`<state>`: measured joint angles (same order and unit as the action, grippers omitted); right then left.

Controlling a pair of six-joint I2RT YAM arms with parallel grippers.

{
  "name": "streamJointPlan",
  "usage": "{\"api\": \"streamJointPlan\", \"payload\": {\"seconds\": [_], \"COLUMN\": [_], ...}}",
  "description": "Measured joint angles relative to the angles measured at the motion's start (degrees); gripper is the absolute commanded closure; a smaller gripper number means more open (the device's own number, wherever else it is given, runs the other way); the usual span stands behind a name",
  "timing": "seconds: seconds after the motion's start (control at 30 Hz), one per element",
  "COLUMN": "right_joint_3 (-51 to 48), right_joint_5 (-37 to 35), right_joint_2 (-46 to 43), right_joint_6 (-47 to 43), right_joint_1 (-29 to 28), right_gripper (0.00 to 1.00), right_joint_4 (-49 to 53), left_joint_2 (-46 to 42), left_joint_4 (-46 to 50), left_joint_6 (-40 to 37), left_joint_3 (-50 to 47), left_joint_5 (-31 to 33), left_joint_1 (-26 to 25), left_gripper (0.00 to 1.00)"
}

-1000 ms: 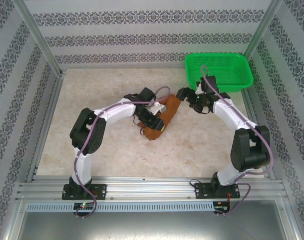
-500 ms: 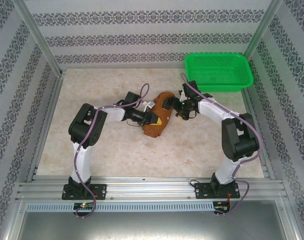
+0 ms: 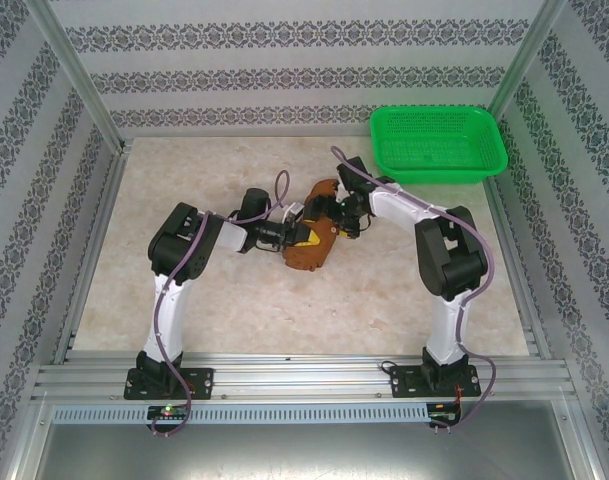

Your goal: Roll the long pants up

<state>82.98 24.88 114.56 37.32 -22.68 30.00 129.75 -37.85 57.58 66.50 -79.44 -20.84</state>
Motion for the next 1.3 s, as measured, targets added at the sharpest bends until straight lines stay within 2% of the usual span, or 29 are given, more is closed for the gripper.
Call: {"api": "streamJointPlan", "payload": {"seconds": [0.33, 0.43, 0.53, 0.57, 0.6, 0.63, 0.67, 0.83, 1.0, 1.17, 1.3], "right_joint_3": [13.9, 16.8, 20.7, 21.6, 22.5, 23.2, 23.4, 21.9, 11.6, 2.8, 0.0], "right_joint_5": [-5.7, -7.2, -7.7, -7.9, -8.0, -8.0, -8.0, -8.0, -6.9, -4.9, -5.1], "right_joint_2": [8.7, 10.4, 12.6, 13.0, 13.4, 13.8, 14.0, 12.6, 6.4, 0.4, -1.0], "right_joint_6": [-3.3, -3.8, -4.4, -4.7, -4.7, -5.1, -5.7, -8.2, -7.7, -5.6, -5.2], "right_joint_1": [-2.7, -3.2, -3.3, -3.4, -3.5, -3.5, -3.7, -4.5, -5.0, -5.3, -3.9], "right_gripper": [0.02, 0.02, 0.06, 0.16, 0.35, 0.92, 1.00, 1.00, 1.00, 1.00, 1.00], "right_joint_4": [10.6, 13.4, 17.0, 17.7, 18.4, 18.9, 18.9, 17.4, 9.5, 3.7, 4.3], "left_joint_2": [4.4, 4.6, 3.5, 2.6, 1.9, 1.0, 0.2, -4.2, -9.6, -15.9, -20.9], "left_joint_4": [-19.4, -20.1, -13.2, -8.7, -5.4, -1.7, 1.8, 24.9, 49.7, 61.5, 63.6], "left_joint_6": [14.3, 15.0, 10.8, 7.9, 5.7, 3.5, 1.6, -11.3, -25.7, -31.3, -31.7], "left_joint_3": [-1.2, -1.2, -0.3, 0.2, 0.7, 1.0, 1.2, 4.3, 8.7, 9.0, 10.1], "left_joint_5": [-0.8, -0.9, -0.8, -0.5, -0.2, 0.4, 1.1, 6.0, 16.6, 24.1, 24.9], "left_joint_1": [1.8, 1.8, 2.0, 2.1, 2.1, 2.1, 2.0, 1.8, 0.6, -0.1, 1.8], "left_gripper": [1.00, 1.00, 1.00, 0.99, 0.98, 0.95, 0.93, 0.81, 0.65, 0.52, 0.48]}}
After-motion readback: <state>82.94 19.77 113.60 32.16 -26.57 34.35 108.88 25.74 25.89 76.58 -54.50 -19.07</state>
